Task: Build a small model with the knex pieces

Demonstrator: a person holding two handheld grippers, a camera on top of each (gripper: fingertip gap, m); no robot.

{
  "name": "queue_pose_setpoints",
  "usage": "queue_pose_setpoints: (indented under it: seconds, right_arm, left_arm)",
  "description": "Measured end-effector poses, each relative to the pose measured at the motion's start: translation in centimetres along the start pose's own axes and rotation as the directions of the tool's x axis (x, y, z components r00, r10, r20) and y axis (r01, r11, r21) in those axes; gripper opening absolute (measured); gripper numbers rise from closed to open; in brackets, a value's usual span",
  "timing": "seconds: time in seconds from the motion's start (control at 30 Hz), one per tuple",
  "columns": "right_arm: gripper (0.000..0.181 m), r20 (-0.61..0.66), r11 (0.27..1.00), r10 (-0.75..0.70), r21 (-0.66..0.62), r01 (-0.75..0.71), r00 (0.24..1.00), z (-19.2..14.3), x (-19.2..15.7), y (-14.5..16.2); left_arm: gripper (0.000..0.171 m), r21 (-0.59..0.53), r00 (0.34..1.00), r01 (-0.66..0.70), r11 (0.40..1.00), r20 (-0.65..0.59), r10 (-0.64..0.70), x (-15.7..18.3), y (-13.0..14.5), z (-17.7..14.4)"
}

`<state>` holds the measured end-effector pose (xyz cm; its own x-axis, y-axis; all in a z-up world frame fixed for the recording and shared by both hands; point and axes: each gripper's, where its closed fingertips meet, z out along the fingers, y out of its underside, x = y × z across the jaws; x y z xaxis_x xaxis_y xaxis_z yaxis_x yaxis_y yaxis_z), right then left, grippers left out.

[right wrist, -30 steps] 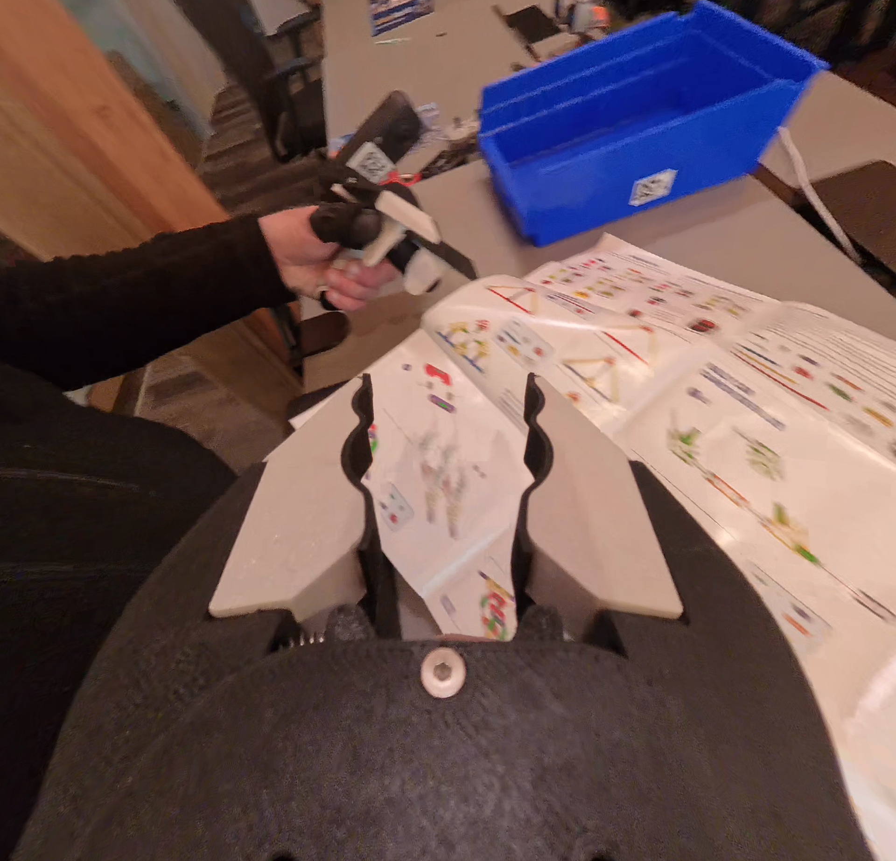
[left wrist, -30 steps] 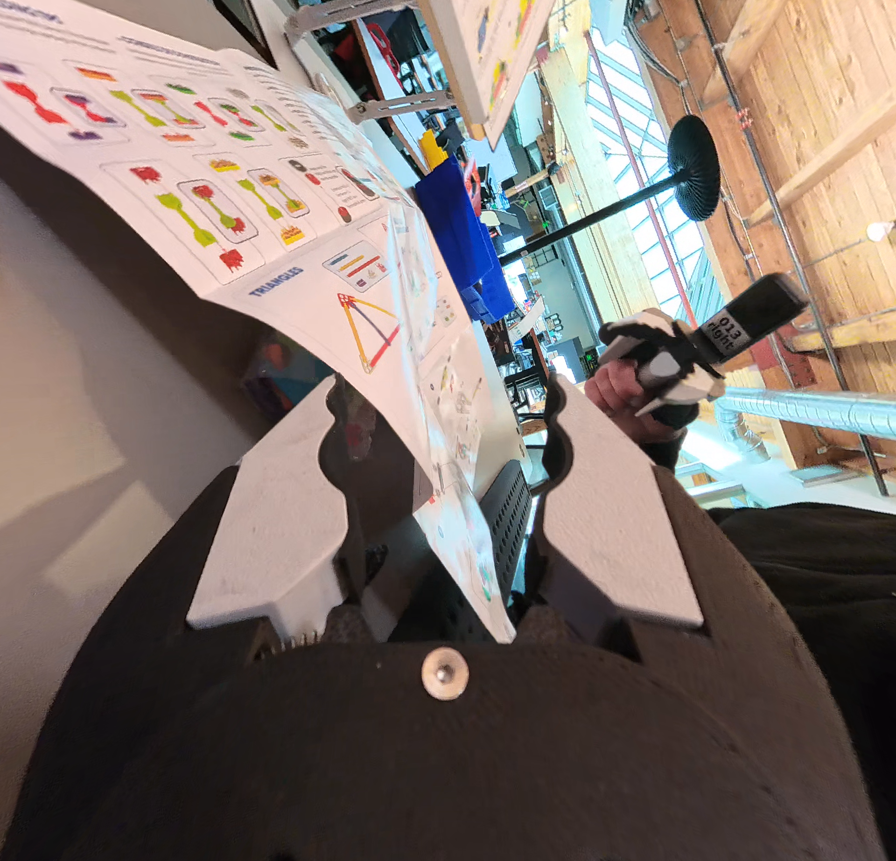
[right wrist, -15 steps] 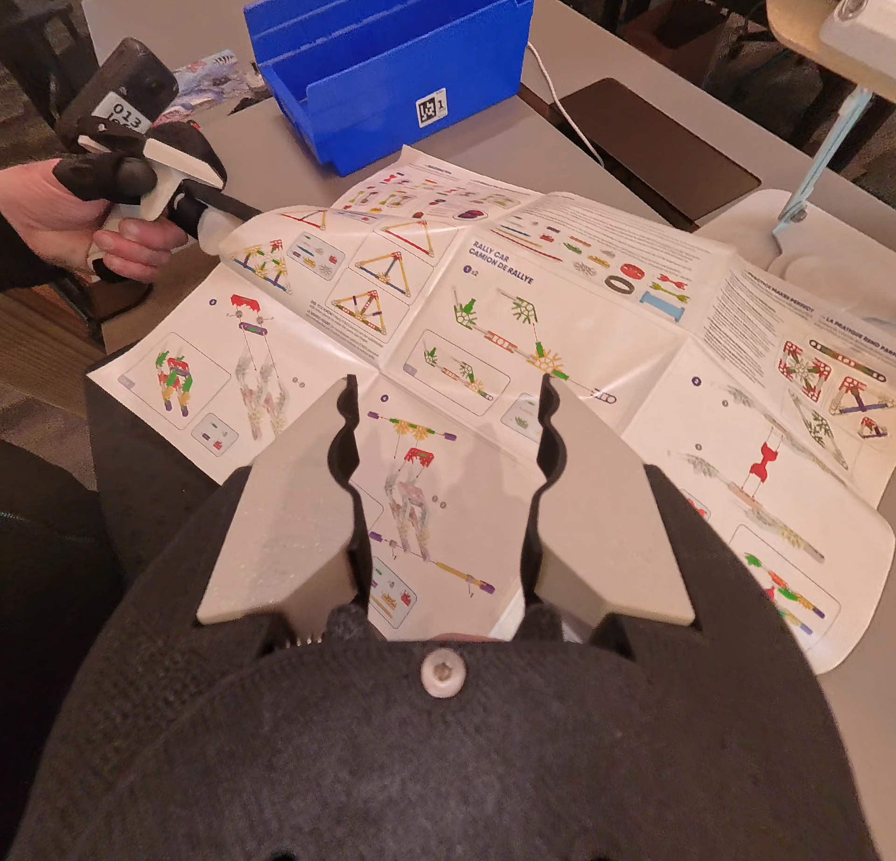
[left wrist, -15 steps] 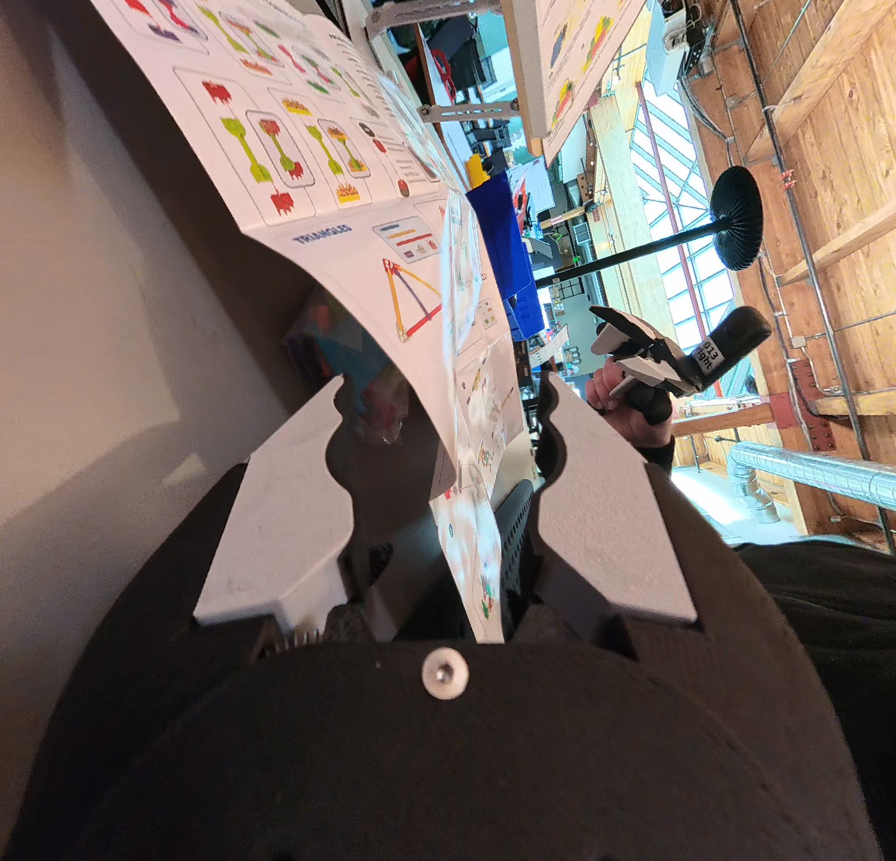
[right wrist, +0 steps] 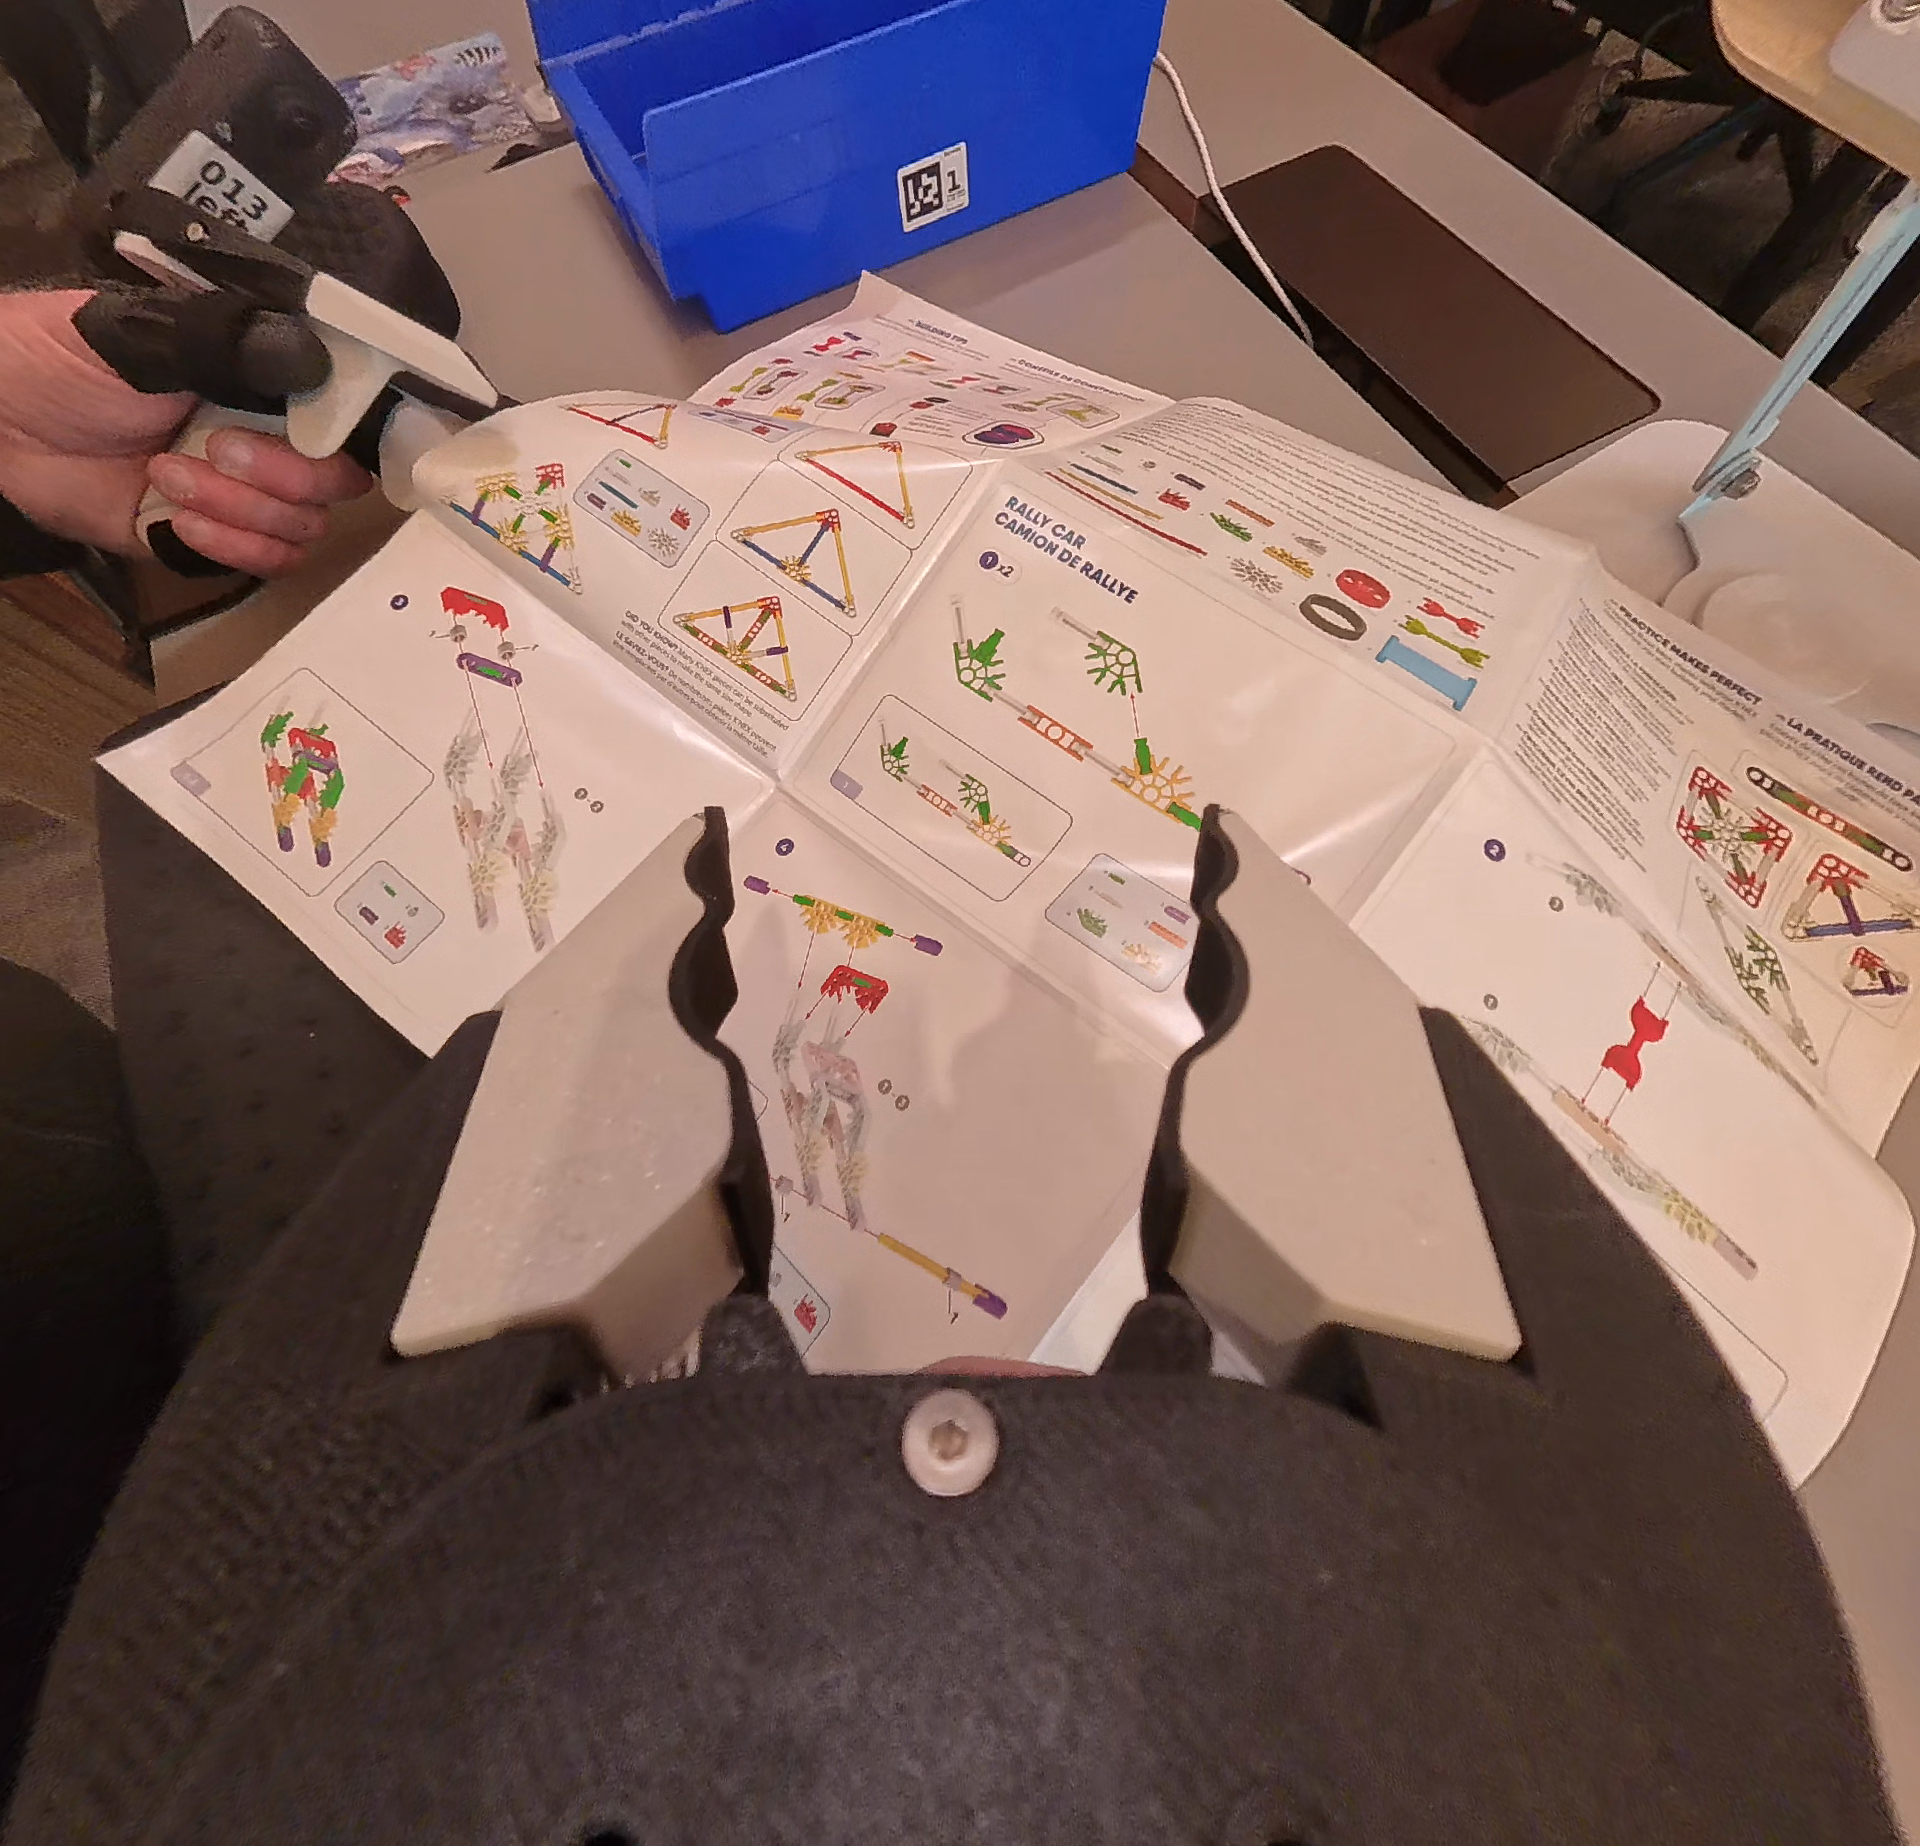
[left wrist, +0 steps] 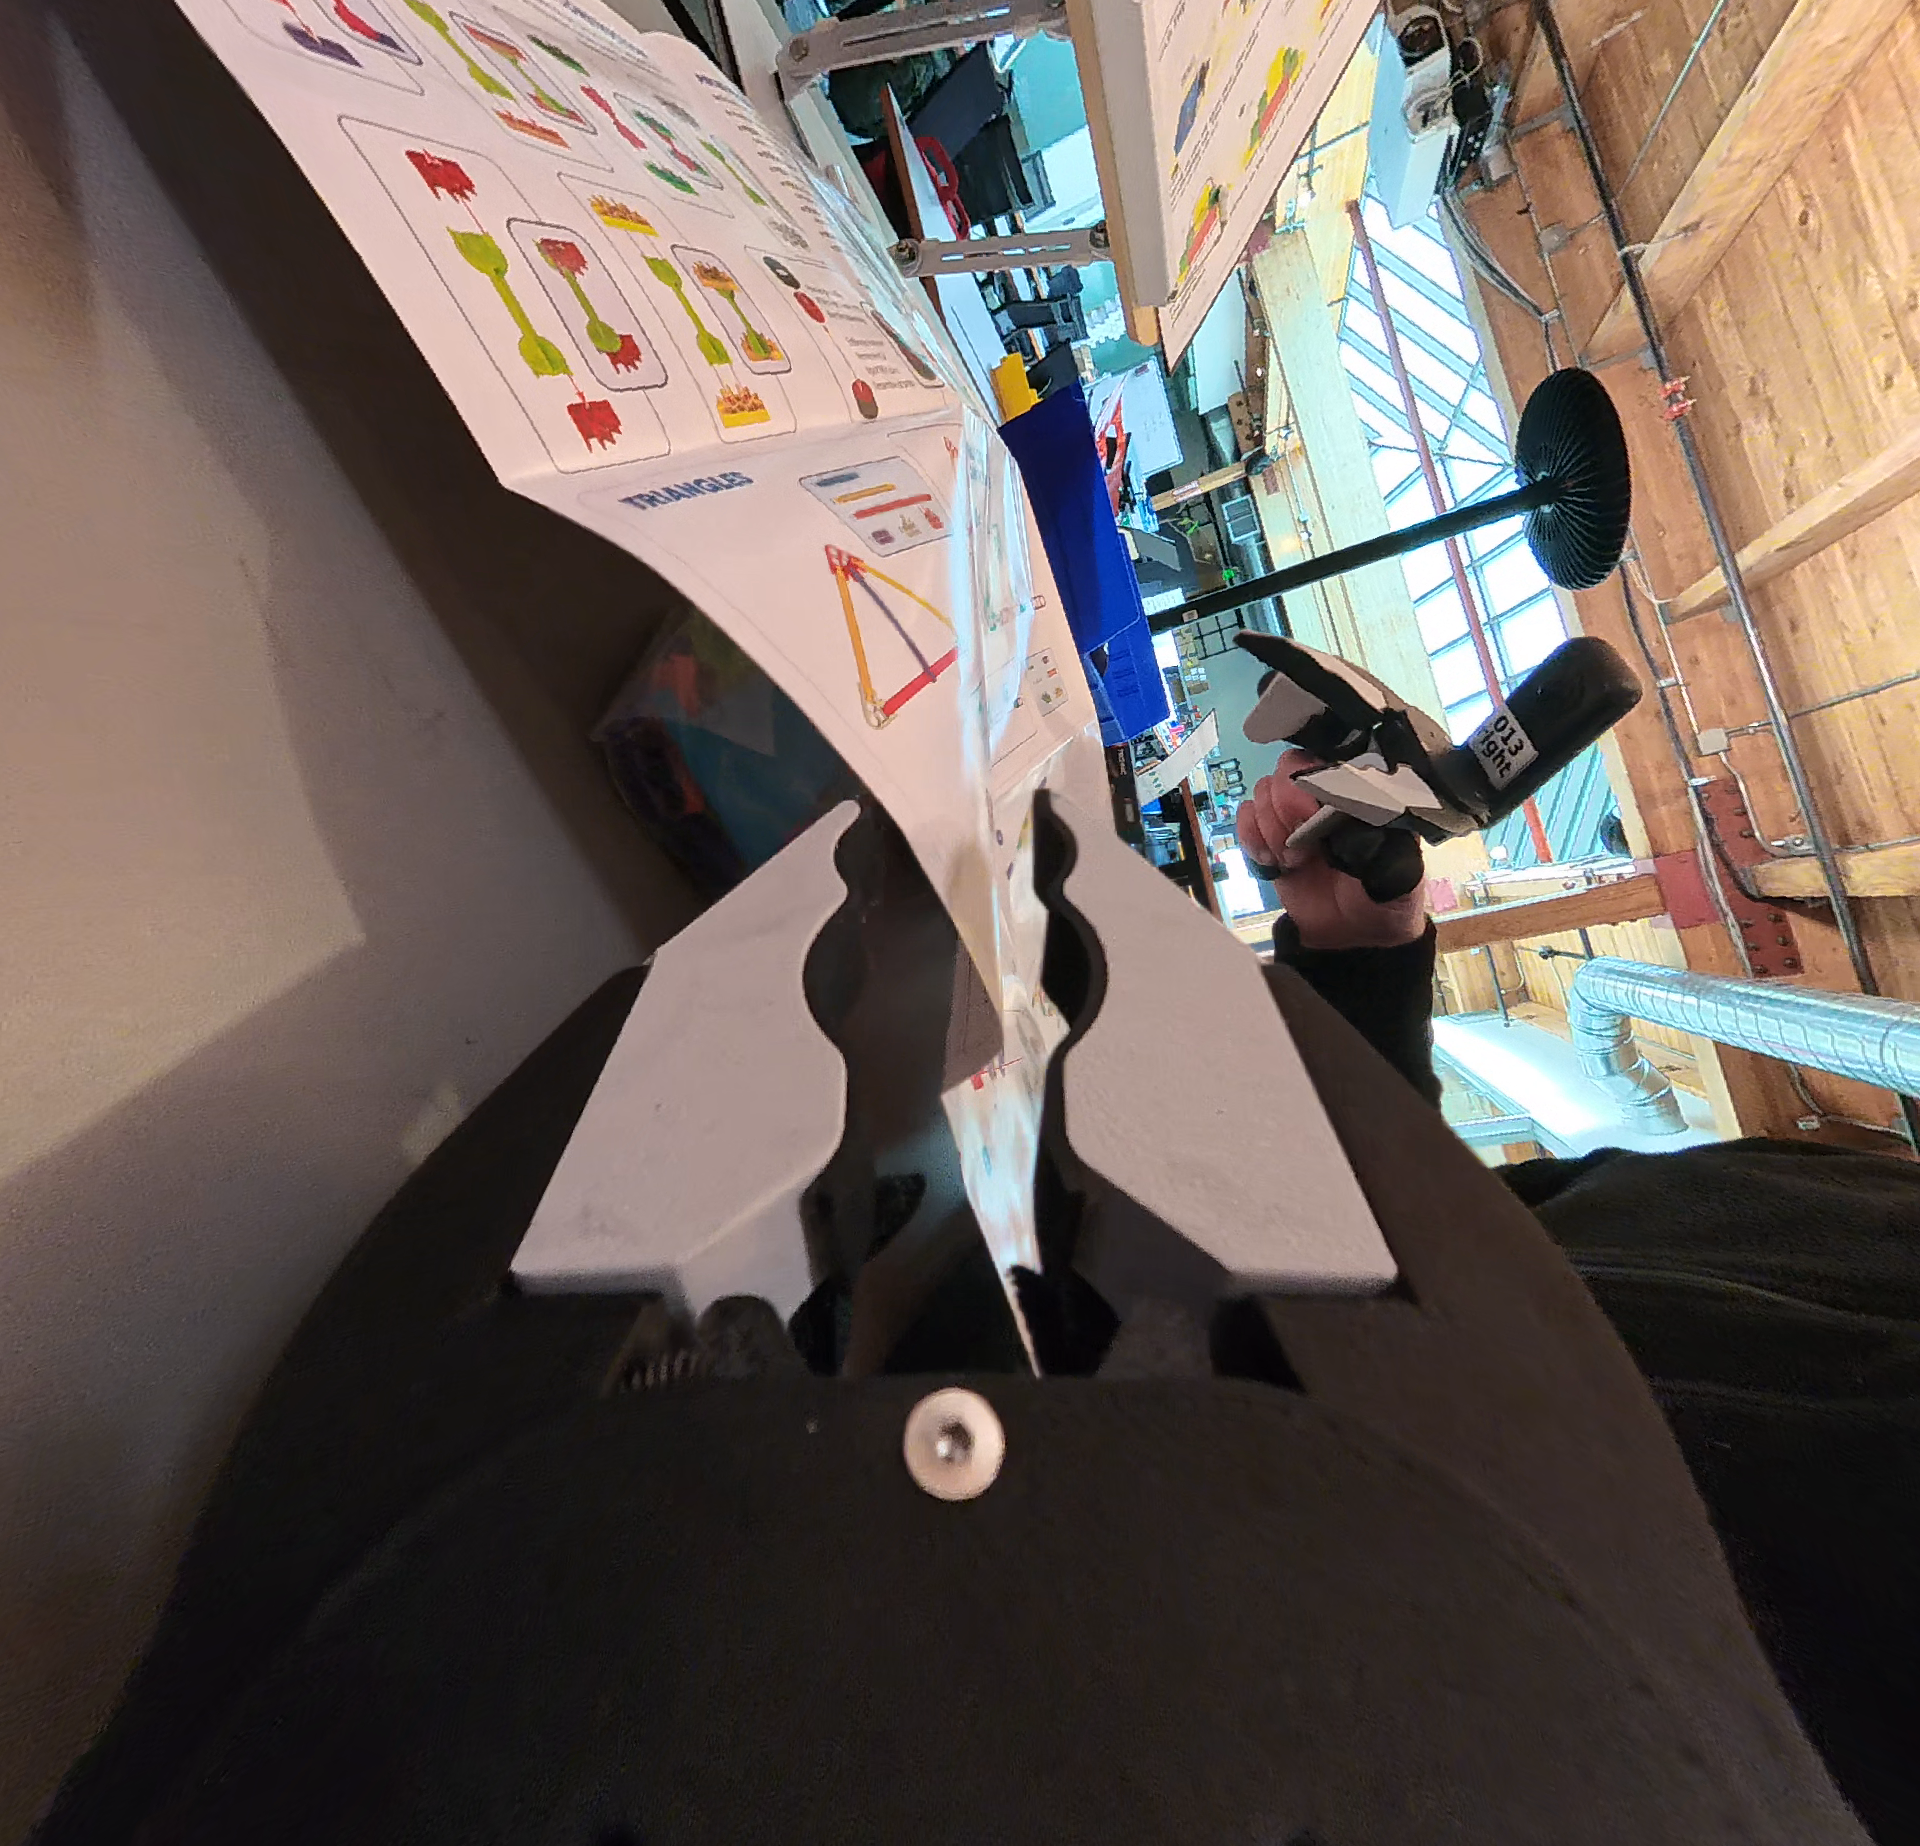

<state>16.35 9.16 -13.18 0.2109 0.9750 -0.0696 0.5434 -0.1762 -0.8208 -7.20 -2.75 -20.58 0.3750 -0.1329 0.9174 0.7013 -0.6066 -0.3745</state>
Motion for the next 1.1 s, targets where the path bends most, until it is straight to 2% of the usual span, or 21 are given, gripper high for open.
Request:
queue_pose_setpoints:
  seconds: [0.1,0.3,0.5,0.57,0.73,1.1]
  right_arm:
    - [0.09,0.011,1.0,-0.009,-0.003,0.009,1.0,0.7,0.0,-0.1]
    - [0.098,0.004,0.995,-0.096,-0.028,0.096,0.995,3.1,-0.2,-1.3]
    - [0.1,0.008,0.991,-0.126,-0.037,0.126,0.992,4.0,-0.5,-1.4]
    - [0.1,0.008,0.992,-0.12,-0.042,0.12,0.993,3.9,-0.3,-0.9]
    - [0.1,-0.006,0.995,-0.089,-0.039,0.089,0.996,3.0,0.6,0.1]
    - [0.1,-0.099,1.0,-0.013,-0.015,0.011,0.995,-0.1,4.6,1.9]
  left_arm:
    - [0.018,0.0,1.0,-0.014,1.0,0.013,0.014,-0.2,0.2,-0.1]
    - [0.014,0.003,0.999,-0.025,1.0,0.034,0.025,-0.6,0.2,0.0]
    - [0.023,0.023,1.0,-0.016,1.0,0.005,0.016,-0.3,0.0,-0.2]
    - [0.032,0.038,1.0,0.006,0.999,-0.007,-0.006,-0.4,-0.2,-0.4]
    - [0.04,0.036,0.999,0.029,0.999,-0.019,-0.029,-0.6,-0.5,0.0]
    - [0.048,0.039,0.998,0.052,0.998,-0.039,-0.051,-0.6,-1.3,1.3]
